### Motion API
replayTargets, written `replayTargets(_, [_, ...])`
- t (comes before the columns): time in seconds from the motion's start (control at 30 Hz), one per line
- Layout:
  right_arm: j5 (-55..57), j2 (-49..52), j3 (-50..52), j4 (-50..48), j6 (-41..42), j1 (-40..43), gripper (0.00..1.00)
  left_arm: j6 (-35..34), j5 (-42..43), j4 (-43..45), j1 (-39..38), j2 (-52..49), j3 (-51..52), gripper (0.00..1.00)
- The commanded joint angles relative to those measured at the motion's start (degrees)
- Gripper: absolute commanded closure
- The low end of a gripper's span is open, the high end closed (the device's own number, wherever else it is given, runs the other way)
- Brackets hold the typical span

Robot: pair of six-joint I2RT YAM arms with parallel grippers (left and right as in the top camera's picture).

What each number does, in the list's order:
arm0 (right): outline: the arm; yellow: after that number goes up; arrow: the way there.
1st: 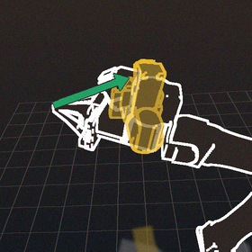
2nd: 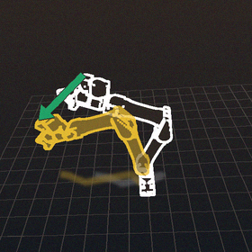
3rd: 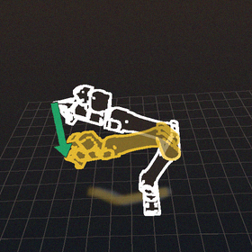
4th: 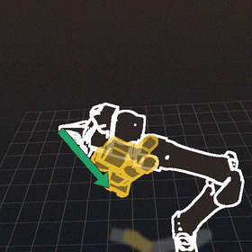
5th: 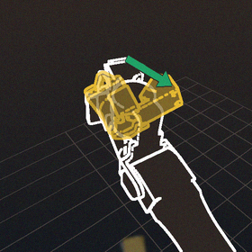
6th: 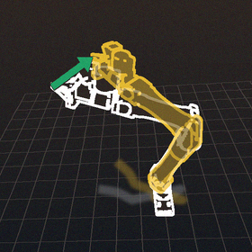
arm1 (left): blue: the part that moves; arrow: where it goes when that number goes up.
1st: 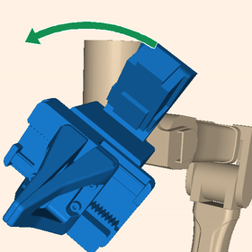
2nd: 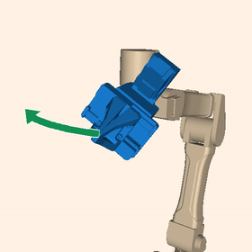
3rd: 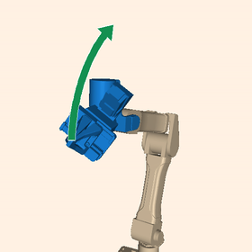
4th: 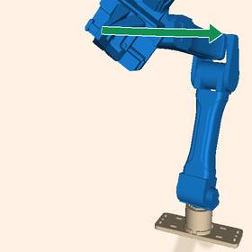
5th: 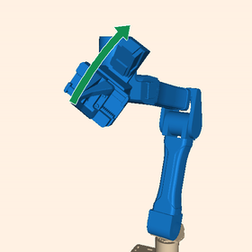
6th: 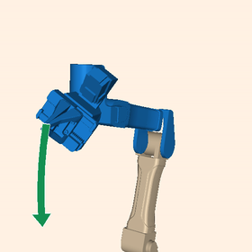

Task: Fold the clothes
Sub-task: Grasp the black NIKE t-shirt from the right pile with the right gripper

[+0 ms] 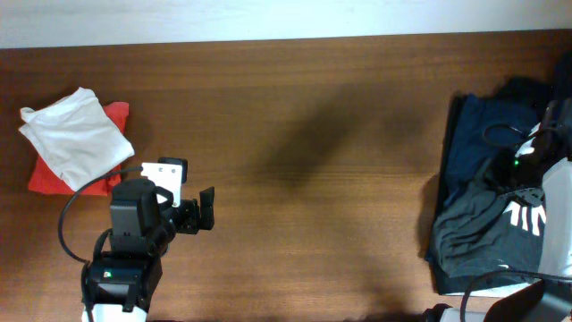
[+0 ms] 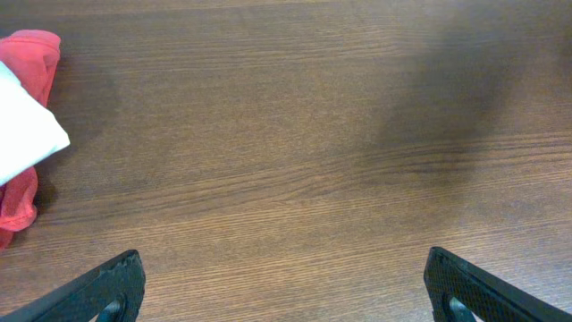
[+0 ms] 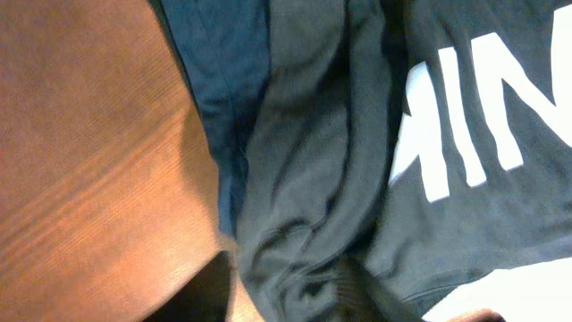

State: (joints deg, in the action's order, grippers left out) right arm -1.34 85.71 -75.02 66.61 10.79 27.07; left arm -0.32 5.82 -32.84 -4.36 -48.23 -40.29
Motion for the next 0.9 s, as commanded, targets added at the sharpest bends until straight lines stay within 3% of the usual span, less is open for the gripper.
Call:
replayTargets(0.0, [-2.0, 0.3, 5.8, -4.3, 0.2, -0.1, 0.53, -0.5, 0.8, 0.2, 0.3, 0.2, -1.0, 0.01])
replayTargets(0.07, [-1.9, 0.5, 10.3, -8.8, 0.2, -0.1, 0.46, -0.5, 0.8, 0.2, 0.3, 0.2, -1.0, 0.01])
replayTargets(0.23, [-2.4, 3.4, 18.8, -19.1, 3.3, -0.1, 0.48, -0.5, 0.8, 0.2, 0.3, 0.2, -1.0, 0.01])
replayTargets(0.27, [-2.5, 3.8, 18.9, -19.2, 3.2, -0.1, 0.59, -0.5, 0.8, 0.2, 0.3, 0.2, -1.0, 0.01])
replayTargets(0.33, [-2.5, 3.8, 18.9, -19.5, 3.2, -0.1, 0.64, -0.5, 0.8, 0.2, 0.3, 0.2, -1.0, 0.01])
replayTargets(0.4, [-2.6, 3.8, 18.9, -19.5, 3.2, -0.1, 0.96, -0.5, 0.8, 0.2, 0.3, 0.2, -1.0, 0.01])
replayTargets(0.5, [-2.6, 3.5, 17.6, -17.0, 3.2, -0.1, 0.96, -0.5, 0.8, 0.2, 0.3, 0.2, -1.0, 0.01])
replayTargets(0.67, [-3.1, 2.2, -2.9, 0.9, 1.7, -0.5, 0.96, -0.5, 0.8, 0.2, 0.3, 0.2, -1.0, 0.01])
replayTargets(0.73, [-8.4, 2.1, -9.1, 5.4, -6.2, -3.4, 0.96, -0.5, 0.8, 0.2, 0.3, 0.2, -1.0, 0.01])
replayTargets(0.87, [-21.5, 2.0, -10.3, 5.1, -15.3, -11.0, 0.96, -0.5, 0.8, 0.2, 0.3, 0.2, -1.0, 0.01])
